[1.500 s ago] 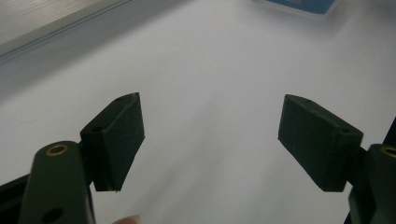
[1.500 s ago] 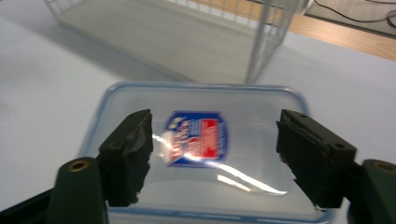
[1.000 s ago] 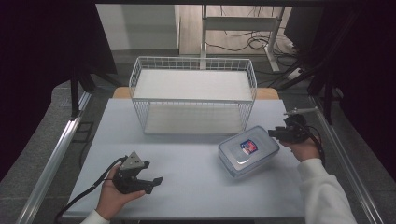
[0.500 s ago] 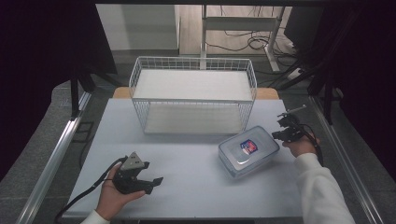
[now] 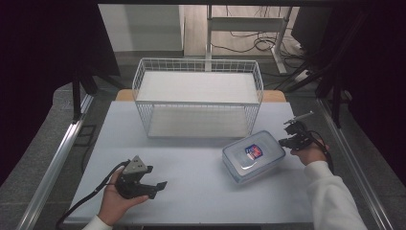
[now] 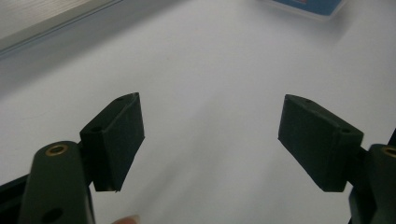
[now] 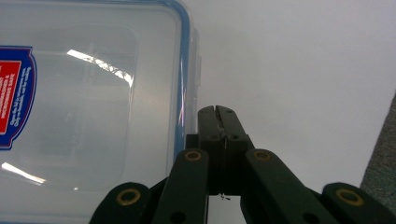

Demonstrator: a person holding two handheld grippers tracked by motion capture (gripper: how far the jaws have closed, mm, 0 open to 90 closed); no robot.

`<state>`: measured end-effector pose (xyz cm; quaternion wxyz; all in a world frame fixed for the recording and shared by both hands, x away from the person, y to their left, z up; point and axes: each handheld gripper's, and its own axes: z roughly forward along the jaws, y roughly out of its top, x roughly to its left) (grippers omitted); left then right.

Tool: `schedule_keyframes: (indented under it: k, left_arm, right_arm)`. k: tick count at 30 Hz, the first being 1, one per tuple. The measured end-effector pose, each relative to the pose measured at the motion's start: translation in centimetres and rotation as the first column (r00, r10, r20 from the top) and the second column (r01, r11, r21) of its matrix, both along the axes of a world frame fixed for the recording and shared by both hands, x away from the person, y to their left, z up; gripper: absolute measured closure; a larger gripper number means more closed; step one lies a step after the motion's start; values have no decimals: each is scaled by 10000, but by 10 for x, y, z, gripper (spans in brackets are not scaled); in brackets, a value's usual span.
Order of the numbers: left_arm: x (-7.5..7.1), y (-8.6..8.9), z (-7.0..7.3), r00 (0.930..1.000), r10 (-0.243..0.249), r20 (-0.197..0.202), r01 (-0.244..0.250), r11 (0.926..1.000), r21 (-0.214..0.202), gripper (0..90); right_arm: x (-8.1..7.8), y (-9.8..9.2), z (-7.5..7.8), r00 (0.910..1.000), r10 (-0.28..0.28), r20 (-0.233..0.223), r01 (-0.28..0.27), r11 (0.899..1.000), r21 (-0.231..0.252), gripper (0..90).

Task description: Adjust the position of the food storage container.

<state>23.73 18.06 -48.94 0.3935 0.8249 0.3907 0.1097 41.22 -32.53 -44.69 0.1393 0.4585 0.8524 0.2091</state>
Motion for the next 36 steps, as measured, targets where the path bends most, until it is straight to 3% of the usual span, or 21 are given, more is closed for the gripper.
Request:
schedule_keyframes:
  k: [9,14,22,27,28,31,36]
  left_arm:
    - [0,0,0,10000,6,-33,-6,10000,-60,221]
    - [0,1,1,10000,28,5,-28,9999,-101,222]
    - [1,1,0,10000,47,-16,-48,10000,-84,221]
    - [0,1,1,10000,64,-11,-64,9999,-99,222]
    - [0,1,1,10000,64,-11,-64,9999,-99,222]
    - [1,2,1,10000,62,23,-62,10000,-63,222]
    - [2,5,1,9999,128,24,-128,9999,-74,221]
  right_arm:
    - [-24,20,-1,9985,504,-214,-506,9987,-77,889]
    - [-33,27,-3,9962,674,-552,-657,9973,328,889]
    - [-55,56,-7,9855,1515,-764,-1469,9872,623,888]
    - [-67,78,-11,9672,2331,-1010,-2248,9705,874,888]
    - [-67,78,-11,9672,2331,-1010,-2248,9705,874,888]
    - [-76,97,-15,9515,2887,-1058,-2777,9546,1080,888]
    - [-80,116,-19,9365,3355,-1020,-3242,9392,1127,888]
